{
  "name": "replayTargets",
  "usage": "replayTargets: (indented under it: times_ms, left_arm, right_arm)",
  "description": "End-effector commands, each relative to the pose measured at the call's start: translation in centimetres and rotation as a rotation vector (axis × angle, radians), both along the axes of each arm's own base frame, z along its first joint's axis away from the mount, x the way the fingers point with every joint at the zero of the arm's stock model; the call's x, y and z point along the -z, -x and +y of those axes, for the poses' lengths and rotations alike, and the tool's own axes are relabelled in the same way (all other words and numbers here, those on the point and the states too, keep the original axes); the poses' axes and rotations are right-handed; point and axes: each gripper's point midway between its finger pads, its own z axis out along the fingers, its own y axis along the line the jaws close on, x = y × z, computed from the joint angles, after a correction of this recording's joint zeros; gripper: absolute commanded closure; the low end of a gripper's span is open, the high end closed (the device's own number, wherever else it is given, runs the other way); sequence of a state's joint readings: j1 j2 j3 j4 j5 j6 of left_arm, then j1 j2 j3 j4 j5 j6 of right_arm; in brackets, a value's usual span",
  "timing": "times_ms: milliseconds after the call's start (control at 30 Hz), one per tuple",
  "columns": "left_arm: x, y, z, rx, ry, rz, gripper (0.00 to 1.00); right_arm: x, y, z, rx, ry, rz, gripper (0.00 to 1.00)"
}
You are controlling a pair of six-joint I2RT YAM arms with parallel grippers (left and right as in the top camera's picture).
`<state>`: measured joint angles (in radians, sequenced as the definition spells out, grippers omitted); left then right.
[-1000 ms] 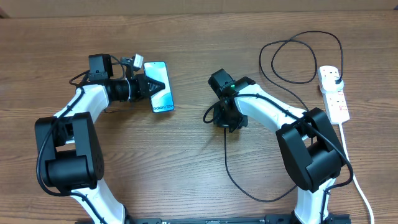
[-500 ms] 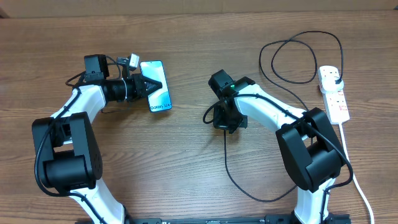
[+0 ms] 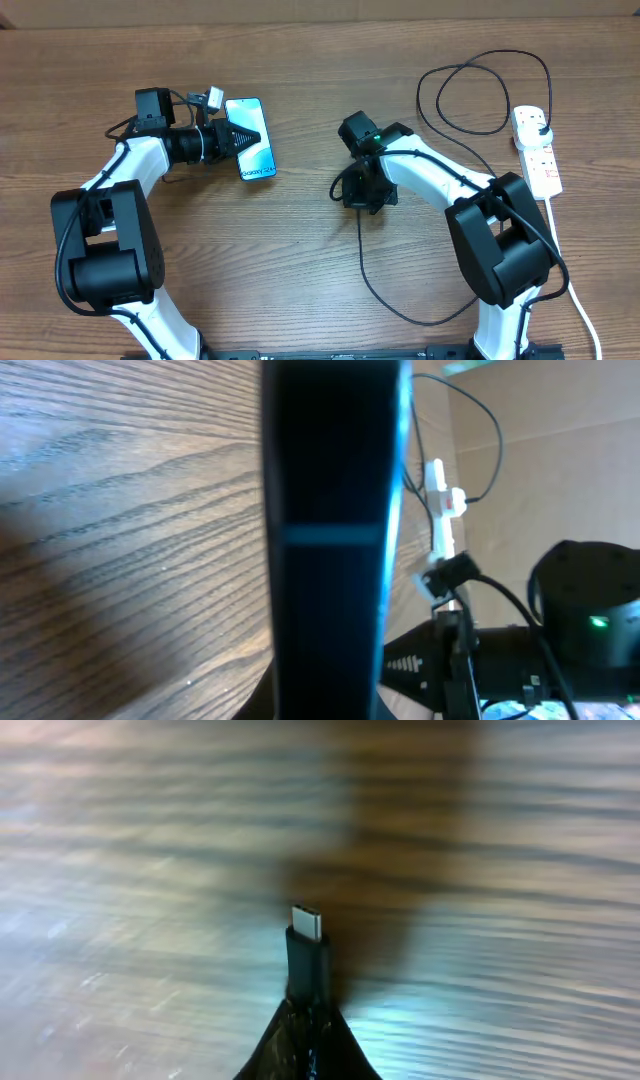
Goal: Plug charger to phone and switch on socket
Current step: 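Raise the phone with the left gripper and bring the plug toward its bottom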
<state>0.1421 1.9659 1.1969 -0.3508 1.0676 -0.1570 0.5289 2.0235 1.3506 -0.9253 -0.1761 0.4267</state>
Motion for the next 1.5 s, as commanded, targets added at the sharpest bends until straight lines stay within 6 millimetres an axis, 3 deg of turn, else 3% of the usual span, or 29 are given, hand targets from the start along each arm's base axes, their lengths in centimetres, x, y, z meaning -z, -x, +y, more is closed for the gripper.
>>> replayTargets:
  times_ms: [0,100,267,567,833,1000,1200,1300,1467]
  left_arm:
    - [-1.4,0.5,-0.3,0.049,0.100,-0.043,0.95]
    - [-2.3,0.9,-0.6,0.084,0.151,-0.079,0.95]
    - [-4.0,1.9,-0.7,0.134,0.267,-0.121,0.96]
    - [-4.7,2.7,-1.1,0.134,0.350,-0.039,0.95]
    - [-6.9,3.2,-2.0,0.108,0.396,0.107,0.95]
    - [-11.1,3.5,-2.0,0.067,0.325,0.045,0.96]
    - [-15.5,4.1,-2.8,-0.038,0.194,-0.021,0.96]
    - [-15.7,4.4,-4.1,-0.037,0.164,-0.025,0.96]
    - [-14.3,4.6,-5.9,-0.013,0.138,0.014,0.96]
  right_arm:
    - [-4.6,0.9,4.1,-0.142,-0.276,-0.026,0.96]
    - [-7.7,1.8,6.6,-0.232,-0.465,-0.033,0.96]
    - [-10.9,4.4,8.9,-0.401,-0.717,0.004,0.96]
    - [-15.4,9.3,9.3,-0.642,-1.062,0.049,0.96]
    - [-16.2,7.7,8.3,-0.579,-1.109,0.026,0.96]
    - [-17.2,6.3,7.0,-0.498,-1.158,0.019,0.96]
    - [-18.1,6.6,6.4,-0.478,-1.162,0.028,0.96]
    - [-19.3,6.8,7.0,-0.517,-1.202,-0.012,0.96]
    - [-20.5,7.0,7.4,-0.554,-1.243,-0.052,0.96]
